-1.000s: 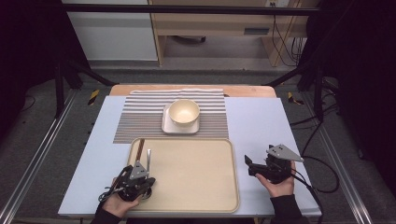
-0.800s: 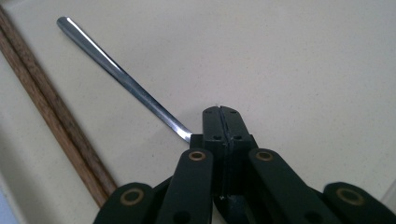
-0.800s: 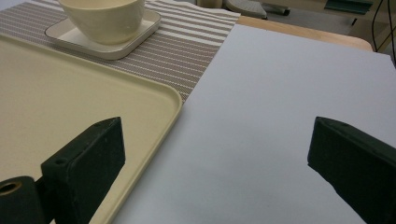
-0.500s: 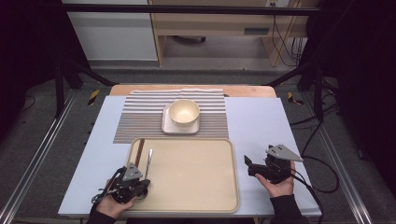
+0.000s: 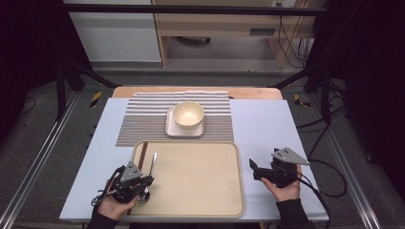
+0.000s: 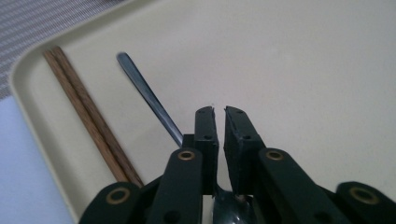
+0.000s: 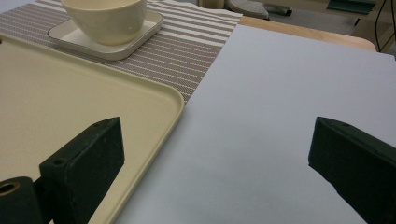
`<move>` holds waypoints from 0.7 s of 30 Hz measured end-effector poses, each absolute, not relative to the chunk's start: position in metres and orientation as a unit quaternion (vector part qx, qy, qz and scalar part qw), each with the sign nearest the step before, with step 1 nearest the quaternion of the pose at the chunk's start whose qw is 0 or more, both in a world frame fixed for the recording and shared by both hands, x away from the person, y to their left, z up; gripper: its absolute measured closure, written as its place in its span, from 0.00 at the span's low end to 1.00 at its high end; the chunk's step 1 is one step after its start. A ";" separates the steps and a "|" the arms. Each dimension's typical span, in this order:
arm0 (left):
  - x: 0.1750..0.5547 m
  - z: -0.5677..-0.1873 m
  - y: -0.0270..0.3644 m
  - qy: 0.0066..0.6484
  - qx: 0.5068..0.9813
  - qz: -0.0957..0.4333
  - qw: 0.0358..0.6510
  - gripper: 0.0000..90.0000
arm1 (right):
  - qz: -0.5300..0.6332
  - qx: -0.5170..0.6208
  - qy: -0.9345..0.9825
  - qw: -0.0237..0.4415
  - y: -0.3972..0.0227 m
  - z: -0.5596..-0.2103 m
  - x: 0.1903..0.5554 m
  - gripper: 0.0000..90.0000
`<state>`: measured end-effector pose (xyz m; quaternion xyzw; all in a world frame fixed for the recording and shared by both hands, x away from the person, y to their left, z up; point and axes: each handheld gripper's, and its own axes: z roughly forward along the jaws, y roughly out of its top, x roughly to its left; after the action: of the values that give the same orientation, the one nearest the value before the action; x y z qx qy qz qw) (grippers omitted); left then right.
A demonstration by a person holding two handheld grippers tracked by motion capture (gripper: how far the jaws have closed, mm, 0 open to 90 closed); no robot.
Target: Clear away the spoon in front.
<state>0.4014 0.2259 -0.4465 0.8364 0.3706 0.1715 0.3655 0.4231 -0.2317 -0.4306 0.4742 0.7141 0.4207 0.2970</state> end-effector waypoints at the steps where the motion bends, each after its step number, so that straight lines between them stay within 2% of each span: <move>1: 0.402 -0.445 0.227 0.373 0.831 0.178 0.373 0.84 | 0.422 0.475 0.713 0.297 -0.232 -0.430 0.423 0.04; 2: 0.403 -0.443 0.228 0.376 0.825 0.185 0.378 0.84 | 0.422 0.475 0.713 0.297 -0.232 -0.430 0.423 0.04; 10: 0.417 -0.425 0.230 0.394 0.794 0.220 0.407 0.54 | 0.425 0.477 0.711 0.295 -0.234 -0.429 0.424 0.01; 18: 0.441 -0.404 0.227 0.392 0.773 0.238 0.437 0.40 | 0.437 0.473 0.706 0.294 -0.237 -0.424 0.421 0.00; 21: 0.451 -0.398 0.224 0.395 0.766 0.243 0.445 0.38 | 0.438 0.472 0.703 0.302 -0.238 -0.423 0.420 0.00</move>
<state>0.4512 0.2241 -0.3982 0.7660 0.3949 0.2434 0.4450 0.4201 -0.2383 -0.4232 0.4720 0.7029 0.4380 0.3022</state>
